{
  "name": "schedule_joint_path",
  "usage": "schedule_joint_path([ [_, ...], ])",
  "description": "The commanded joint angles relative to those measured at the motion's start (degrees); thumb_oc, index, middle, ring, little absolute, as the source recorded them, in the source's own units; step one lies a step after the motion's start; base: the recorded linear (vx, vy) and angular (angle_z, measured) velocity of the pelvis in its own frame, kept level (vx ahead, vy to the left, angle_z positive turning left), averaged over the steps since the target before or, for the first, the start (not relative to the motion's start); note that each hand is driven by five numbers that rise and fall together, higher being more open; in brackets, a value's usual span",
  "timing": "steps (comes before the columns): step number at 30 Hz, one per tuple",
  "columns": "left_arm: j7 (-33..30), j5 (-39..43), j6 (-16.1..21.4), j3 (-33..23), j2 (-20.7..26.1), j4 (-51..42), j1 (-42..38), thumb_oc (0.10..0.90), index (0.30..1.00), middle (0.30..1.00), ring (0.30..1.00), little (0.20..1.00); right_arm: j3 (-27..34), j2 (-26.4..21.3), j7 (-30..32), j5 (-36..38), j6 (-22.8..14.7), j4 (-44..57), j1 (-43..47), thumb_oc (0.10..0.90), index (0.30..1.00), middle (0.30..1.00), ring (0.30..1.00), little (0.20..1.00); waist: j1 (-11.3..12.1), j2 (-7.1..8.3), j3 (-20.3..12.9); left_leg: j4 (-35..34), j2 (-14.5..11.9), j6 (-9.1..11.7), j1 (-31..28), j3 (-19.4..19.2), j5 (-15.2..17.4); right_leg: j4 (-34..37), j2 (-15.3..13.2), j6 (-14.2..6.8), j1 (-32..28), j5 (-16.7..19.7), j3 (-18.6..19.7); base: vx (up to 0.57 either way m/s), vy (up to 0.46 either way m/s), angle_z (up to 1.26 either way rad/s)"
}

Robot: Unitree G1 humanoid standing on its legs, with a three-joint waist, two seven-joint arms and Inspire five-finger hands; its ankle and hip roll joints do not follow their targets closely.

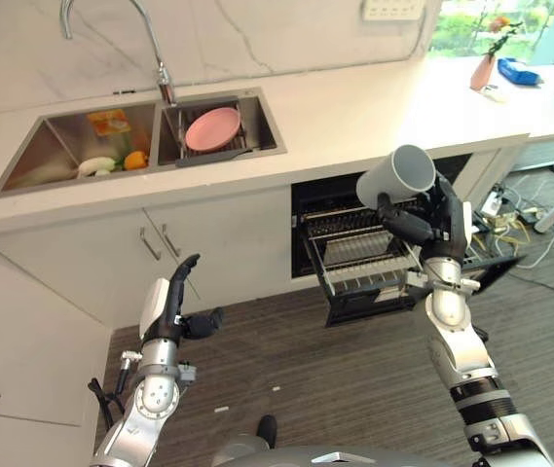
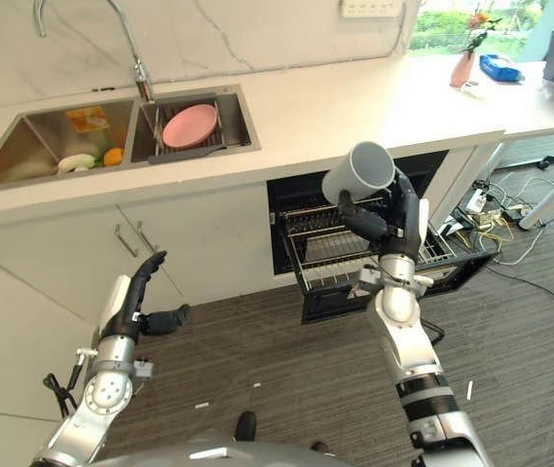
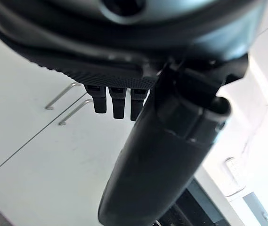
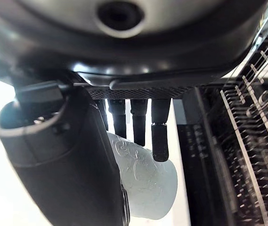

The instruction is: Place the dishes in the dishwasher.

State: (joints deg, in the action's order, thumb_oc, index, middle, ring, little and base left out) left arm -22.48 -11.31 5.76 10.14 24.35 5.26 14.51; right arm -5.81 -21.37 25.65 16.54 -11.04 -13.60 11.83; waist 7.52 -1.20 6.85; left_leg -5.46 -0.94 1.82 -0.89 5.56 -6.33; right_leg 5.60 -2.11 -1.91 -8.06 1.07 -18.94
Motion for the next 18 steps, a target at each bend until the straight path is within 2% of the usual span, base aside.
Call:
schedule_joint_path([
  [1, -0.3, 1.4, 5.3, -1.9, 4.7, -4.5, -6.9, 0.8, 0.9, 0.9, 0.9, 0.9, 0.5, -0.1, 1.4, -4.7, -3.0, 7.8, 10.2, 0.4, 0.3, 0.3, 0.3, 0.3, 0.2, 3.33, -0.9, 0.8, 0.3, 1.9, -2.7, -2.9, 5.8, -1.4, -3.9, -4.8, -1.2, -4.0, -1.0, -0.04, 0.005, 0.27],
  [4, 2.5, 3.3, 5.6, 0.2, 6.8, -1.9, -5.5, 0.8, 0.9, 0.9, 0.9, 0.9, -1.9, -5.7, 2.1, -8.2, 0.8, -10.6, 17.0, 0.4, 0.3, 0.3, 0.3, 0.3, 3.6, 4.82, 0.4, 0.8, 0.5, 2.3, -0.6, -1.0, 4.9, -1.1, -3.6, -4.7, -0.3, -3.9, -2.8, -0.01, -0.005, 0.25],
  [5, 2.8, 3.4, 5.6, 0.7, 7.5, -1.5, -5.7, 0.8, 0.9, 0.9, 0.9, 0.9, -2.7, -6.5, 2.0, -7.7, 0.9, -15.1, 19.0, 0.4, 0.3, 0.3, 0.3, 0.3, 4.1, 4.97, 0.8, 0.8, 0.6, 2.4, -0.1, -0.6, 4.6, -1.1, -3.6, -4.7, 0.1, -3.9, -3.2, -0.01, -0.007, 0.28],
  [8, 3.1, 4.1, 5.6, 1.5, 8.3, -0.9, -6.0, 0.8, 0.9, 0.9, 0.9, 0.9, -3.6, -6.8, 1.5, -6.2, 1.5, -19.8, 22.2, 0.4, 0.3, 0.3, 0.3, 0.3, 4.9, 5.14, 1.5, 0.7, 0.7, 2.5, 1.1, -0.2, 4.1, -1.0, -3.6, -4.7, 0.8, -3.8, -3.5, -0.04, -0.001, 0.25],
  [9, 3.2, 4.4, 5.7, 2.1, 8.7, -0.4, -6.5, 0.8, 0.9, 0.9, 0.9, 0.9, -4.4, -7.4, 1.1, -5.8, 1.6, -24.2, 24.6, 0.4, 0.3, 0.3, 0.3, 0.3, 5.4, 5.22, 1.9, 0.8, 0.7, 2.6, 2.0, 0.1, 3.8, -1.0, -3.6, -4.7, 1.5, -3.6, -3.7, -0.06, 0.004, 0.04],
  [10, 3.5, 5.1, 5.8, 3.1, 9.5, 0.1, -6.9, 0.8, 0.9, 0.9, 0.9, 0.9, -5.8, -8.7, 0.2, -5.5, 2.5, -30.5, 27.9, 0.4, 0.3, 0.3, 0.3, 0.3, 6.5, 5.19, 2.8, 0.8, 0.9, 2.8, 3.4, 0.8, 3.2, -0.9, -3.6, -4.7, 2.3, -3.5, -4.2, -0.06, 0.004, 0.07],
  [11, 3.5, 5.1, 5.9, 3.1, 9.5, 0.1, -7.2, 0.8, 0.9, 0.9, 0.9, 0.9, -5.9, -8.8, 0.1, -5.4, 2.2, -31.1, 28.5, 0.4, 0.3, 0.3, 0.3, 0.3, 6.4, 5.15, 2.8, 0.8, 0.9, 2.8, 3.7, 0.9, 3.2, -1.0, -3.6, -4.6, 2.6, -3.5, -4.3, -0.06, 0.006, 0.19],
  [13, 3.8, 6.1, 6.2, 4.3, 10.0, 0.7, -7.8, 0.8, 0.9, 0.9, 0.9, 0.9, -6.7, -10.2, -1.3, -4.0, 3.2, -40.6, 32.5, 0.4, 0.3, 0.3, 0.3, 0.3, 7.9, 4.73, 4.1, 0.9, 1.3, 3.1, 5.6, 2.3, 2.5, -0.9, -3.6, -4.6, 3.8, -3.3, -5.5, -0.05, 0.009, 0.31],
  [18, 4.5, 6.9, 6.9, 5.1, 10.6, 1.4, -8.3, 0.8, 0.9, 0.9, 0.9, 0.9, -8.0, -12.5, -2.9, -4.8, 4.6, -52.4, 37.5, 0.4, 0.3, 0.3, 0.3, 0.3, 9.9, 3.54, 6.3, 1.2, 2.2, 3.6, 8.7, 4.0, 1.9, -1.0, -3.9, -4.6, 5.6, -3.6, -7.5, -0.04, 0.013, 0.27],
])
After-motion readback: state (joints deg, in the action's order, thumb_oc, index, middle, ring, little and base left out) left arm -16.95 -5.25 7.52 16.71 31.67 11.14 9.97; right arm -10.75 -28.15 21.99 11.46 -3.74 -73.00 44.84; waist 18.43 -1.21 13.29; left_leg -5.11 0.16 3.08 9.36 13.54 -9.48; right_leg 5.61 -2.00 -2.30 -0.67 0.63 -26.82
